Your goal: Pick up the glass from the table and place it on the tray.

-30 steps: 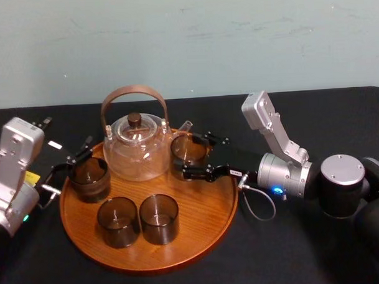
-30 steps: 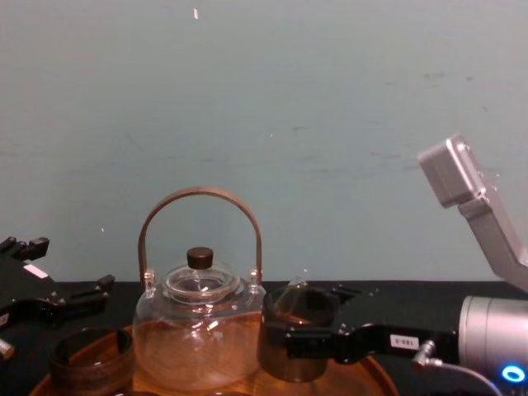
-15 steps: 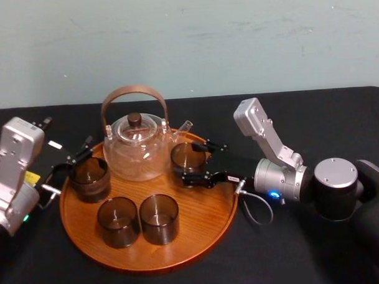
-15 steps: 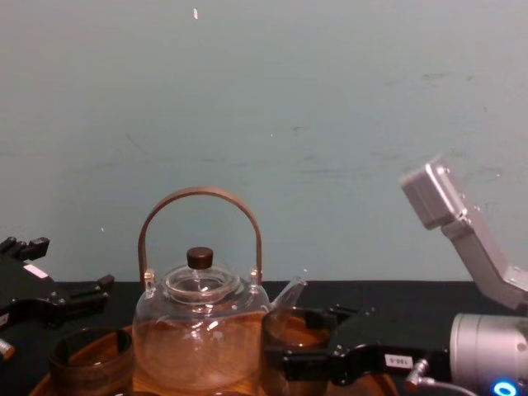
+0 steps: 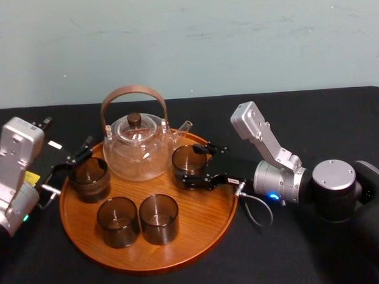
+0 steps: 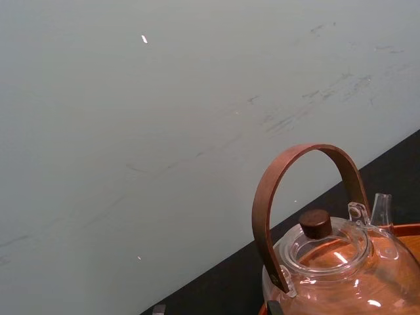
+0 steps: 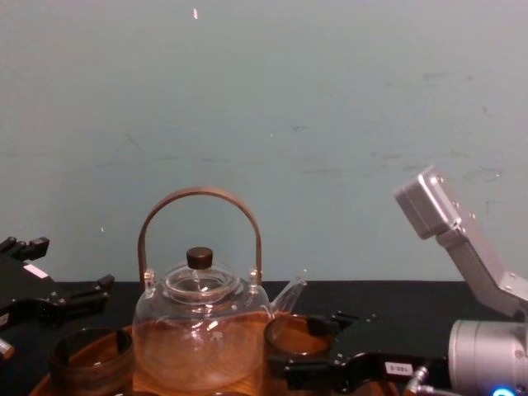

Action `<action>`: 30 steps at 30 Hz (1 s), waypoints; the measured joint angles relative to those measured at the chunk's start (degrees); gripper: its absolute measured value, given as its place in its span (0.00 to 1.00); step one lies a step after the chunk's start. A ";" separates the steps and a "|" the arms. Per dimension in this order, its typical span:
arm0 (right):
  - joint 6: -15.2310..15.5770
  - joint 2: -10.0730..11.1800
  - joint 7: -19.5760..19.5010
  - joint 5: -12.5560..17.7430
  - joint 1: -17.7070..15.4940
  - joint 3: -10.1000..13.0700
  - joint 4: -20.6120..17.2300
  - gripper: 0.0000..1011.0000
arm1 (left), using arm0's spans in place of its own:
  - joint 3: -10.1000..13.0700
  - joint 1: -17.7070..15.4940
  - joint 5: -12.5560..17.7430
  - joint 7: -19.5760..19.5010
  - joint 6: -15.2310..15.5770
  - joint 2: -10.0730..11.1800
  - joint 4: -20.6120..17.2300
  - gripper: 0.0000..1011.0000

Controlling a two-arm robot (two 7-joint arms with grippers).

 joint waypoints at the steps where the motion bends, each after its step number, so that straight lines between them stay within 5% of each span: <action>1: -0.05 -0.03 -0.08 -0.09 0.00 -0.02 0.03 0.90 | 0.00 0.00 0.00 0.00 0.00 0.00 0.00 0.99; 19: -0.05 0.00 0.05 0.08 0.00 0.02 0.03 0.90 | 0.00 0.00 0.00 0.00 0.00 0.00 0.00 0.99; 24: -0.04 0.02 0.07 0.12 -0.02 0.05 0.00 0.99 | 0.00 0.00 0.01 0.00 0.00 0.00 0.00 0.99; 30: -0.04 0.02 0.11 0.16 -0.02 0.05 -0.03 0.99 | 0.00 0.00 0.00 0.00 0.00 0.00 0.00 0.99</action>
